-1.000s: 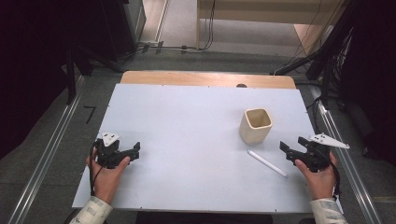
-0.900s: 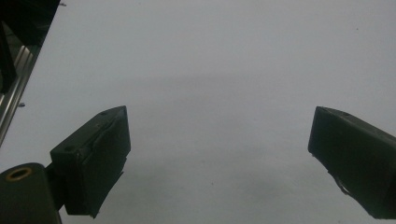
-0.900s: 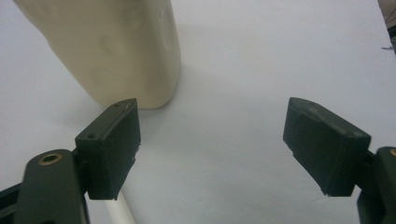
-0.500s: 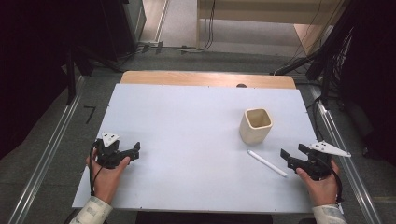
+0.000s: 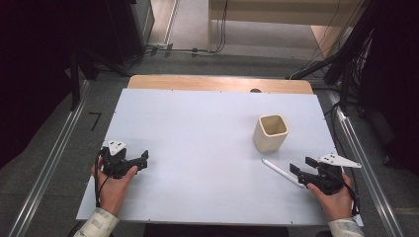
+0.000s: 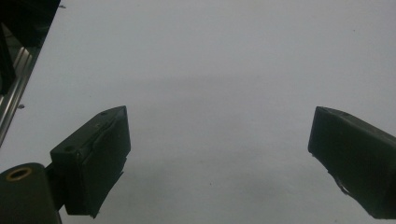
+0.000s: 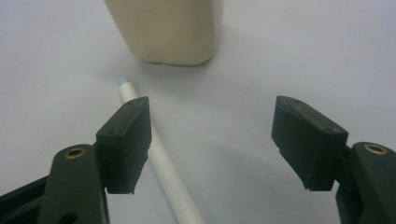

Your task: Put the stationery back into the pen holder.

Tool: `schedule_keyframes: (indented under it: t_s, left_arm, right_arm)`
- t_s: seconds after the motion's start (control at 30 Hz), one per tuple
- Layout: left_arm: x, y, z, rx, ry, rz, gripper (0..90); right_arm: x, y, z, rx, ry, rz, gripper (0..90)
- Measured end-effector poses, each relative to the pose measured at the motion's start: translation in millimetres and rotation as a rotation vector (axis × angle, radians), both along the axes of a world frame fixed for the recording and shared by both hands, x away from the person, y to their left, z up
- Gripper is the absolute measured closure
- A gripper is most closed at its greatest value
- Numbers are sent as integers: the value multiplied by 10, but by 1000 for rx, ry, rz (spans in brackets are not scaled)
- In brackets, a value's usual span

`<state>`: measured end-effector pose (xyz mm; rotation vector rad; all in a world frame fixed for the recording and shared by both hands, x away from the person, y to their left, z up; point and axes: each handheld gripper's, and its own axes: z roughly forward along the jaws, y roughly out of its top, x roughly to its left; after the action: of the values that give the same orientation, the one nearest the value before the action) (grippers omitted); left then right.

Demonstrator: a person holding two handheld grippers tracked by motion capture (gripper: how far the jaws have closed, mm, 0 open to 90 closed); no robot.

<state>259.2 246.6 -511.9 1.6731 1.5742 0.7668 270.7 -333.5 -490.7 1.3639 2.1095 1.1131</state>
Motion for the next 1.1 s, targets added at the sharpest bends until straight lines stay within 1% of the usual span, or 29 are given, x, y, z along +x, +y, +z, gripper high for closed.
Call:
schedule_keyframes:
  t_s: [0.13, 0.17, 0.3, 0.4, 0.47, 0.53, 0.63, 0.9, 1.1]
  left_arm:
    - [1, 0, -2, 2, 1, 0, 65]
    - [1, -2, -2, 2, 2, -1, 65]
    - [3, -2, -4, 4, 3, 0, 65]
    - [3, -3, -4, 4, 4, -2, 65]
    - [5, -4, -6, 3, 5, -3, 65]
    - [7, -7, -8, 3, 5, -1, 65]
    - [8, -8, -9, 3, 6, -1, 65]
    - [9, -6, -9, 3, 4, 0, 65]
    - [10, -7, -9, 2, 6, -1, 65]
  right_arm:
    - [9, 38, -20, -6, 12, 16, 290]
    - [21, 64, -39, -13, 23, 29, 292]
    - [47, 117, -66, -32, 32, 50, 300]
    - [61, 151, -82, -38, 38, 63, 319]
    - [76, 165, -97, -49, 49, 73, 331]
    - [89, 181, -103, -48, 54, 78, 340]
    - [101, 207, -112, -55, 50, 94, 351]
    - [115, 242, -119, -58, 48, 102, 361]
    - [121, 285, -131, -69, 51, 127, 384]
